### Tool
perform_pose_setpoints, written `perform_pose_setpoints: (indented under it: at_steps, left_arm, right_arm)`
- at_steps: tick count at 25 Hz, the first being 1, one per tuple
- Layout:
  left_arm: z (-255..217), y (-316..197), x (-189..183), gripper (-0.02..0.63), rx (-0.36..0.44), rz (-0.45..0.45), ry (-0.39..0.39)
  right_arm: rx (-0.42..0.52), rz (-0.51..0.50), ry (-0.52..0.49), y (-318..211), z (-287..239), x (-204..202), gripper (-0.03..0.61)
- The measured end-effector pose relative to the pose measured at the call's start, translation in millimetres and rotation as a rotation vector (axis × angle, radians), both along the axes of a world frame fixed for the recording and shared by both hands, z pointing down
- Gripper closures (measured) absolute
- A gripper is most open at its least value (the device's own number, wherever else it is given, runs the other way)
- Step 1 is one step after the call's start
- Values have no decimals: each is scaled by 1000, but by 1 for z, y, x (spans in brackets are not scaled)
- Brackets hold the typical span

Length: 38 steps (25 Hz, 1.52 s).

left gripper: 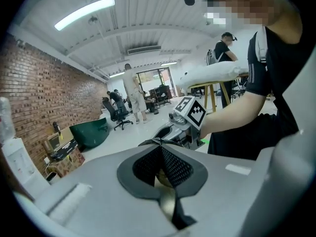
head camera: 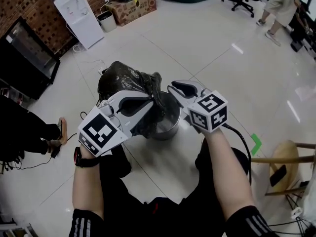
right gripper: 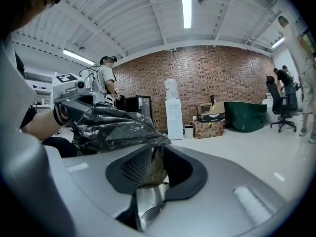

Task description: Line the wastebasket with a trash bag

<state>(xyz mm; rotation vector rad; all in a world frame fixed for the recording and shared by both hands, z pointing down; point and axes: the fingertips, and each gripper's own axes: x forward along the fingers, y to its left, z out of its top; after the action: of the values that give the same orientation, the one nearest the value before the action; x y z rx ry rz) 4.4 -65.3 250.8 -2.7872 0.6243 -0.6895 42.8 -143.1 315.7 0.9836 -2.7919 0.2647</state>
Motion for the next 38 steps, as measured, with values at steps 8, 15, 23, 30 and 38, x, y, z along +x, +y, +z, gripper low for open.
perform_pose_setpoints:
  at_steps: [8, 15, 23, 30, 38]
  left_arm:
    - [0, 11, 6, 614, -121, 123, 209]
    - [34, -6, -24, 614, -329, 144, 371]
    - [122, -29, -51, 614, -462, 50, 217]
    - [142, -6, -44, 614, -464, 168, 15]
    - [143, -5, -50, 614, -368, 174, -118]
  right_arm:
    - [23, 52, 10, -6, -3, 34, 462]
    - [1, 2, 55, -2, 16, 32, 423]
    - [-33, -127, 131, 16, 46, -11, 393]
    - [-64, -351, 137, 44, 55, -44, 360]
    - [-8, -500, 282, 68, 61, -57, 336]
